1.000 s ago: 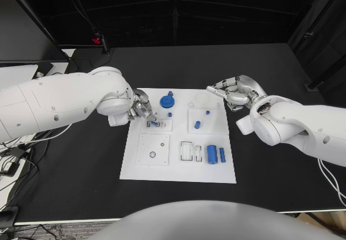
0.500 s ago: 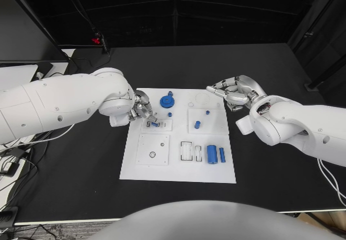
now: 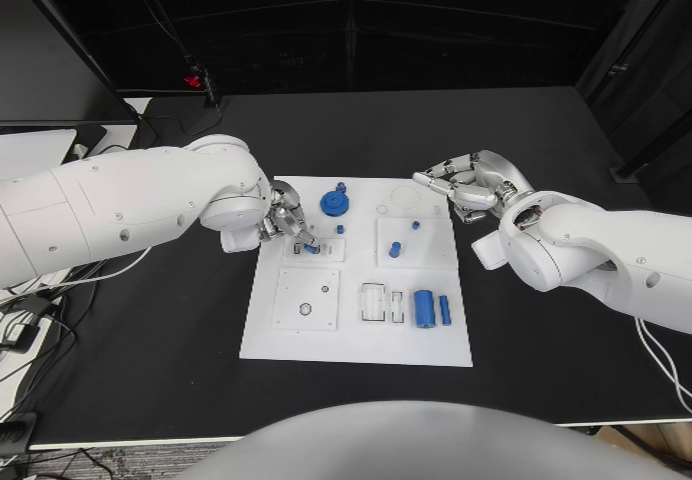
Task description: Assemble the parts on the task board
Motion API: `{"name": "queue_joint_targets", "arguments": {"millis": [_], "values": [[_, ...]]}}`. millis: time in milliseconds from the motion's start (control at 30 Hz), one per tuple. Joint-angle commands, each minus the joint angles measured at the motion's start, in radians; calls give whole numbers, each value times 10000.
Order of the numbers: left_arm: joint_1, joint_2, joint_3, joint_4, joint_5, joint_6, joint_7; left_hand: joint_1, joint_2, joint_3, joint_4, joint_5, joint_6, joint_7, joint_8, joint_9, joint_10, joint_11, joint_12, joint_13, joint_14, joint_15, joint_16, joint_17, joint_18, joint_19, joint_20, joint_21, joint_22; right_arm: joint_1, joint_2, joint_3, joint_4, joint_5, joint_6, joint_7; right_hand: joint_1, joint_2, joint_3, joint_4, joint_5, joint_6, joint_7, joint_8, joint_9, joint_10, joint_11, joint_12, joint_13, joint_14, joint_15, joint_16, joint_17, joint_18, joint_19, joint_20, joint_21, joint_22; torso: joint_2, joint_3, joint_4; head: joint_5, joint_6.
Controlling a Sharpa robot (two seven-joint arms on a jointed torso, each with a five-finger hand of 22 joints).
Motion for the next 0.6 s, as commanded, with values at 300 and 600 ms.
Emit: {"name": "queue_joint_targets", "arguments": {"millis": [300,600], "values": [[-32,91,-5,-56,-241,270,-27,451,615,51,8,-4,79,-1,31,26,1099,-6,-51,2612,1065,3,8,2634,-144,1045,-49,31,2634,13,-5,3,39,-12,96,72,-11,103,-66,11,-18,-74,-18,58,10,1059,41,25,2631,1058,44,25,2632,-73,1025,56,33,2635,0,10,3,-9,1],[-46,59,-5,-87,-335,400,-69,383,602,56,10,-16,82,0,17,37,1099,-2,-51,2612,1065,8,8,2634,-144,1045,-45,31,2634,13,-19,3,70,69,112,80,-24,106,-81,14,-19,-79,-17,68,12,1059,40,25,2631,1058,44,25,2632,-73,1025,56,33,2635,-6,3,-5,-16,1]]}}
